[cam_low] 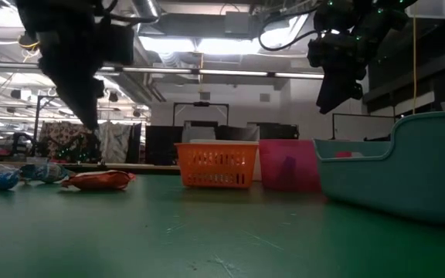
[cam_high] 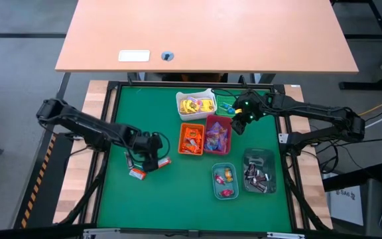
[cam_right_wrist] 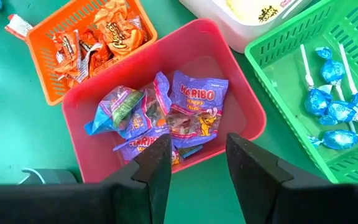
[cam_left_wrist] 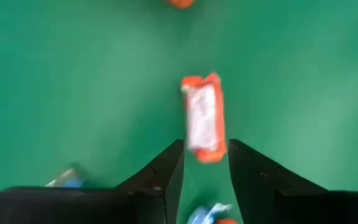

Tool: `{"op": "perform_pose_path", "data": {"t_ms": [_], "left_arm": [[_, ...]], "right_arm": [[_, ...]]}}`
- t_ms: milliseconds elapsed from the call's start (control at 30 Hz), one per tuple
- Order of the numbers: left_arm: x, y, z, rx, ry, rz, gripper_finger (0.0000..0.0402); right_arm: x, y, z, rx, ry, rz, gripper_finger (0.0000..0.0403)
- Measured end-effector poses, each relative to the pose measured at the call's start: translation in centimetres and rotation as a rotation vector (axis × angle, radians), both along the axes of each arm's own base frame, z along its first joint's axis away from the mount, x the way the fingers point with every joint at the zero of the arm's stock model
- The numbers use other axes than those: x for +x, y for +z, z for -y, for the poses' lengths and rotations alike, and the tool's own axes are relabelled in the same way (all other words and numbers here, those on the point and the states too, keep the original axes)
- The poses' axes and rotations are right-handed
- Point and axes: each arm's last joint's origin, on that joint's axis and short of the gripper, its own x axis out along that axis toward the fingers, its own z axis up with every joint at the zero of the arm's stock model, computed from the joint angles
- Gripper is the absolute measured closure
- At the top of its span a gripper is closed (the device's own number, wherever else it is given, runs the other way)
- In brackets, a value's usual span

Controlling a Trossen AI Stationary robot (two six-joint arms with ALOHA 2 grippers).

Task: Sort candy
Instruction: Put the orange chocolate into the orange basket

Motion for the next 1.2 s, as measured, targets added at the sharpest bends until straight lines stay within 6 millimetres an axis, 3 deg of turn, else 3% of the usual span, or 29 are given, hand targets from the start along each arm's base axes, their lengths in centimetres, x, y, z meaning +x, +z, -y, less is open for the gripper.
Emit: {"op": "perform_pose_path", "data": {"t_ms": [467,1200], "left_arm": [[0.1,-3.7,0.5,-0.014,-0.014,0.129,0.0193],[0.4,-8.5,2.6,0.152,-0.101,0.056,0.02]], "right_arm": [[0.0,0.0,0.0,-0.002,0.0,0.004,0.0251],[0.0,0.0,0.0,-0.002,0.0,0.004,0.0251]]}}
